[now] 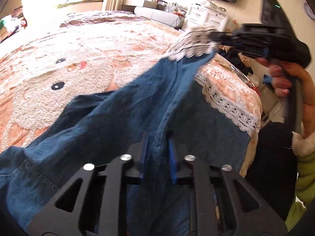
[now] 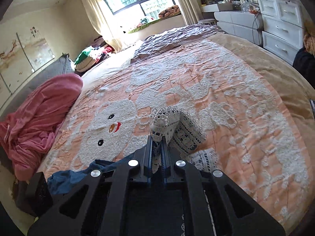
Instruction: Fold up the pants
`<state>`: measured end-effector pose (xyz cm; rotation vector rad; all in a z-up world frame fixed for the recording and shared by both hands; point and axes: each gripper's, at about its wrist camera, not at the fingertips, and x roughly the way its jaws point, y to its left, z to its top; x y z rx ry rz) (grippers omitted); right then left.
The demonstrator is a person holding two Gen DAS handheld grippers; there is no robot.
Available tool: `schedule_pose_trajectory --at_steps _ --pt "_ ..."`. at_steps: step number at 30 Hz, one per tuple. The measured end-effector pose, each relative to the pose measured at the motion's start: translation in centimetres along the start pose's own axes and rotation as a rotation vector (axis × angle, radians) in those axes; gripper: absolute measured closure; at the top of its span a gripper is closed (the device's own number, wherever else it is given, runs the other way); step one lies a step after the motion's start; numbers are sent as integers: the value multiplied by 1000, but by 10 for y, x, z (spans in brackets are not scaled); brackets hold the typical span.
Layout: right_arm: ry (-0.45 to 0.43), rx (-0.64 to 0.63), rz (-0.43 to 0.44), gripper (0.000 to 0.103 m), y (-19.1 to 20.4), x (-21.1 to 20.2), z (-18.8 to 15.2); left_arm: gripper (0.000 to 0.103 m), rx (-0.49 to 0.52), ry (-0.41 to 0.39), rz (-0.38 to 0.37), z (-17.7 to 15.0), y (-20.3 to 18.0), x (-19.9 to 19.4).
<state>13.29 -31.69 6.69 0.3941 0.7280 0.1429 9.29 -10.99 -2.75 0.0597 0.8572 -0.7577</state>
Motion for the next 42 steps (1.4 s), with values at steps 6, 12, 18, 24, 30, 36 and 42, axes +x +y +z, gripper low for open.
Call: schedule_pose_trajectory --at_steps 6,12,18,24,30,36,42 --pt "-10 80 15 97 -19 -40 -34 103 90 6 -2 -8 -10 -15" --pt "24 124 4 97 -30 -70 -76 103 105 -26 -47 -14 -15 -45" --pt "124 137 -78 96 -42 -60 -105 103 144 10 -47 -27 -29 -43" --pt "168 101 -171 96 -46 -54 -114 103 204 83 -26 -40 -45 -25" --pt "217 97 -214 96 -49 -41 -120 103 202 95 -25 -44 -46 -23" --pt "216 88 -232 90 -49 -48 -120 103 197 104 -28 -46 -46 -23" --pt "134 35 -288 79 -43 -71 -112 103 198 102 -25 -46 -47 -24"
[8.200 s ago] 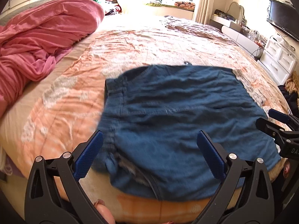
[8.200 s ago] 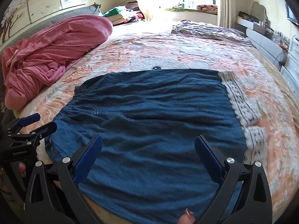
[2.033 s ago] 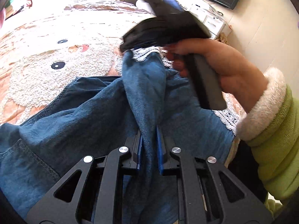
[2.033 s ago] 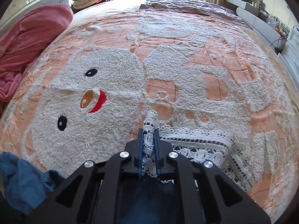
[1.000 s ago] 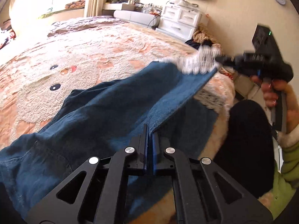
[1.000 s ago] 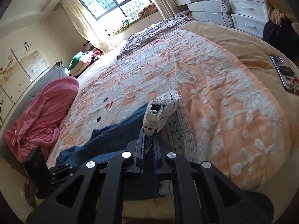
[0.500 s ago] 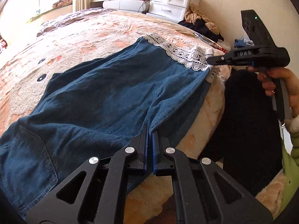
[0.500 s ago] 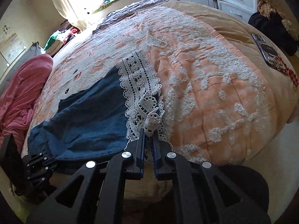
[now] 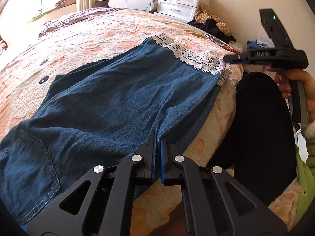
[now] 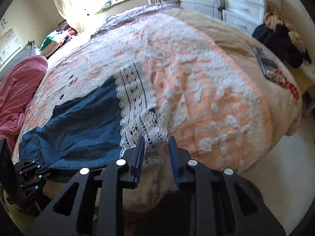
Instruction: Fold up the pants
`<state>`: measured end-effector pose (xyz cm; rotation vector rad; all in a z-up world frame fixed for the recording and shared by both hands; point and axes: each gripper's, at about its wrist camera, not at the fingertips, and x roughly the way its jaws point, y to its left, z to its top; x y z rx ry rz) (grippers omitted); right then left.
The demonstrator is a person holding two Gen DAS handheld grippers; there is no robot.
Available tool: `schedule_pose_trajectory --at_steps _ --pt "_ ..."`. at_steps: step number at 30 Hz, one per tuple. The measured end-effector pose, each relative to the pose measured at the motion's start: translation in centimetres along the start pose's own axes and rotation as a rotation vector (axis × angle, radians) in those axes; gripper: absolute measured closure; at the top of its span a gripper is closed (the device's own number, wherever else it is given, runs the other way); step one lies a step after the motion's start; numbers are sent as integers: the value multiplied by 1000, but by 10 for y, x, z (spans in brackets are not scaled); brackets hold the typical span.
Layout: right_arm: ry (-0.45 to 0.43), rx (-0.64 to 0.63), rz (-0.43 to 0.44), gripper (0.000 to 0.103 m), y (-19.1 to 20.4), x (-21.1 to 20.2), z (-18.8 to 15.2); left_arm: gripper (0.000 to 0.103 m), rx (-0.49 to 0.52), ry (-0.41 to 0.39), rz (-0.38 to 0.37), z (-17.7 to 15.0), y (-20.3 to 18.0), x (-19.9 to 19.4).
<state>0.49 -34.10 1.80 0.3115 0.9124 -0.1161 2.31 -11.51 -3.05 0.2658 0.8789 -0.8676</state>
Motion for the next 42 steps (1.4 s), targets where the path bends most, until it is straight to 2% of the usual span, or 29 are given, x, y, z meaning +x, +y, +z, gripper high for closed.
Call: schedule_pose_trajectory --at_steps 3,4,7,8,9,10,12,15,18,19,22,24,27,30,32,35,36,38,42 --pt "-35 -71 24 79 18 -7 6 103 9 -9 0 1 -3 -4" --pt "-34 -96 61 78 26 -6 8 103 10 -11 -1 0 -3 -5" --pt "20 -164 116 76 50 10 9 103 17 -4 -2 -3 -6 -5" --pt "43 -190 124 72 58 17 7 103 19 0 -2 -4 -7 -4" --pt "67 -215 108 68 64 25 5 103 24 3 -1 -6 -9 -2" --pt "110 -236 73 60 67 37 2 103 28 9 2 -7 -9 0" --pt "179 -215 47 59 64 55 -6 102 32 26 10 -9 -10 7" --pt "159 -209 67 59 58 58 -11 98 38 25 -2 -10 -9 9" --pt "151 -193 100 58 54 52 -9 72 34 22 -75 -9 -10 7" --pt "141 -184 121 57 53 47 -8 61 46 20 -94 -8 -13 5" --pt "52 -196 170 56 51 26 4 59 53 -13 -100 -5 -17 -8" --pt "3 -207 181 48 51 16 17 59 21 -53 -115 1 -11 -22" --pt "-42 -220 166 47 49 16 45 50 -26 -111 -46 17 10 -42" --pt "-62 -221 161 47 47 29 80 49 -125 -104 61 38 45 -47" --pt "-47 -225 145 47 46 47 102 49 -175 -78 129 53 69 -43" --pt "15 -236 103 47 44 81 134 49 -194 -31 226 70 96 -28" --pt "38 -236 112 47 42 91 139 49 -200 -13 249 74 103 -22" --pt "73 -240 123 47 38 109 148 49 -220 36 278 79 123 -7" --pt "133 -232 204 48 33 133 150 49 -239 97 266 76 147 20"
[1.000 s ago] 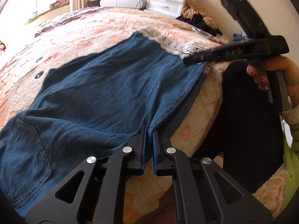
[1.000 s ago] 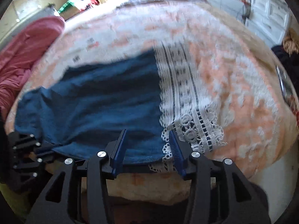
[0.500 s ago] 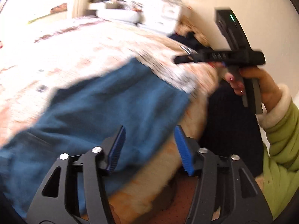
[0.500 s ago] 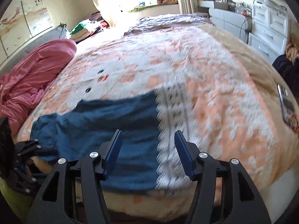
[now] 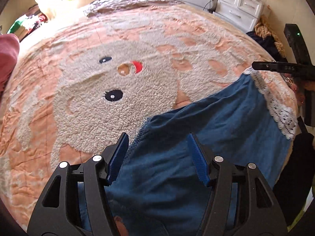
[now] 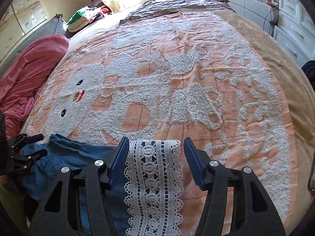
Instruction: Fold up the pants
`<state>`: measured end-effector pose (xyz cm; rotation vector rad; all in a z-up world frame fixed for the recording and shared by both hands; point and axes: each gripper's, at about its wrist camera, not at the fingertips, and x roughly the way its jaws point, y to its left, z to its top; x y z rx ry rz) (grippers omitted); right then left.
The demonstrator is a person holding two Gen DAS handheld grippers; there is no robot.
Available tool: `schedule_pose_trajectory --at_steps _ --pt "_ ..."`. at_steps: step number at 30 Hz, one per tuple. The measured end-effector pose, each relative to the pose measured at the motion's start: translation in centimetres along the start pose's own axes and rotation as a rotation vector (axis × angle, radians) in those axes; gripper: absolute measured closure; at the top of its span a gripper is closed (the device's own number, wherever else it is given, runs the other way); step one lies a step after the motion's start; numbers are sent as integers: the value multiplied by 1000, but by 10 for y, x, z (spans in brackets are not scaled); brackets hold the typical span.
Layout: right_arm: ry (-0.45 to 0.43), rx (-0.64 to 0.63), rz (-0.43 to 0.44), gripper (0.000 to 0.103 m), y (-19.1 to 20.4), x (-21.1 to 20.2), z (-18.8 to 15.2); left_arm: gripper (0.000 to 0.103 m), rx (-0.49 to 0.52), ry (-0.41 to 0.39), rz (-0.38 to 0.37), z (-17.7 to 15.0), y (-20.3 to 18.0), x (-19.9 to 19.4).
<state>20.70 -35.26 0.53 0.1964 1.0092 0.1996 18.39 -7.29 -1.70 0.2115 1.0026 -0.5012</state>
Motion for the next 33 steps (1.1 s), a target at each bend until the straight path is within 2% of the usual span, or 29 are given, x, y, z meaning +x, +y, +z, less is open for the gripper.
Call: schedule_pose_trajectory --at_steps 2,5,10,12,14,15,19,22,25,29,33 --pt "8 -1 43 52 -4 5 -2 49 -5 17 4 0 3 12" --pt "32 -13 80 55 -9 16 -3 49 -11 20 -31 1 7 24" --pt "96 -50 76 57 -8 42 -7 50 -14 22 -48 1 2 36" --pt "90 -75 73 63 -2 39 -9 56 -18 14 -58 0 2 36" --pt "76 -91 80 68 2 35 -12 70 -21 9 -78 0 1 35" --pt "74 -107 72 69 4 33 -15 73 -18 7 -85 0 0 34" --pt "43 -127 67 76 9 25 -17 89 24 7 -69 0 -11 33" --pt "-21 -119 65 78 10 10 -17 96 31 -3 -48 1 -14 31" --pt "-105 -148 29 79 20 -7 -15 97 10 -57 -19 4 -12 21" --pt "-212 -238 -92 79 38 -18 -9 97 37 -106 49 17 -19 13" --pt "-205 -250 -165 79 34 0 15 97 55 -117 99 34 -22 24"
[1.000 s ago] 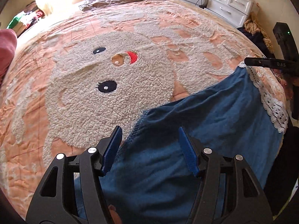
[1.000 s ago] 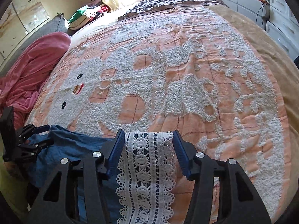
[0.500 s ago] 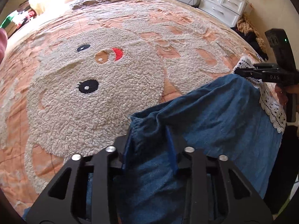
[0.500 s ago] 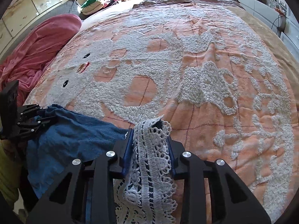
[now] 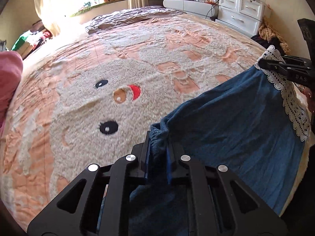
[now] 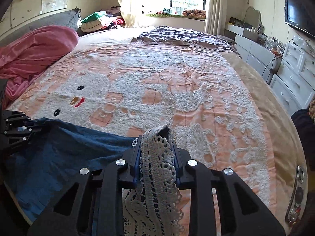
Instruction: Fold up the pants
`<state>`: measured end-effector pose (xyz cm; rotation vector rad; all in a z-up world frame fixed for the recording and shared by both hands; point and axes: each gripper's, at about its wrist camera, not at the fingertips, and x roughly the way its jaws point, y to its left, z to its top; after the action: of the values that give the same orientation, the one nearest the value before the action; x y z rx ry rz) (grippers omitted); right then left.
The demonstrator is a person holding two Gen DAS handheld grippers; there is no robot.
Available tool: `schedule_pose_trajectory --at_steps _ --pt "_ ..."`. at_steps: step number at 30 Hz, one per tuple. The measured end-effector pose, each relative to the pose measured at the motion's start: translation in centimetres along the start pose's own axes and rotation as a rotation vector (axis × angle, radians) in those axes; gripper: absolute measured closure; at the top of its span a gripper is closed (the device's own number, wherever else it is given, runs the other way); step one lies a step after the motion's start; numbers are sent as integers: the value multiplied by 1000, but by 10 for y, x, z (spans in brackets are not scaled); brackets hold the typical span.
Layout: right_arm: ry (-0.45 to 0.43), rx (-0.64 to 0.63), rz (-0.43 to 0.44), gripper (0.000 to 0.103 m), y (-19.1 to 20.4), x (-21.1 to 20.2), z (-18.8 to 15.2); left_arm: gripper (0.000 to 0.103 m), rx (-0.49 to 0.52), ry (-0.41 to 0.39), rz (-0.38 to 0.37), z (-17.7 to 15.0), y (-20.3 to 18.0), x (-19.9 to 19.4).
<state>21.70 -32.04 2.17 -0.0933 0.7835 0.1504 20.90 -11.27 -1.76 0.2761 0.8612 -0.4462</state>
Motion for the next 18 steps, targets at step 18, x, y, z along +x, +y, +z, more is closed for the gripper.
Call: schedule_pose_trajectory --at_steps 18 --pt "49 126 -53 44 -40 23 -9 58 -164 -8 60 -8 26 10"
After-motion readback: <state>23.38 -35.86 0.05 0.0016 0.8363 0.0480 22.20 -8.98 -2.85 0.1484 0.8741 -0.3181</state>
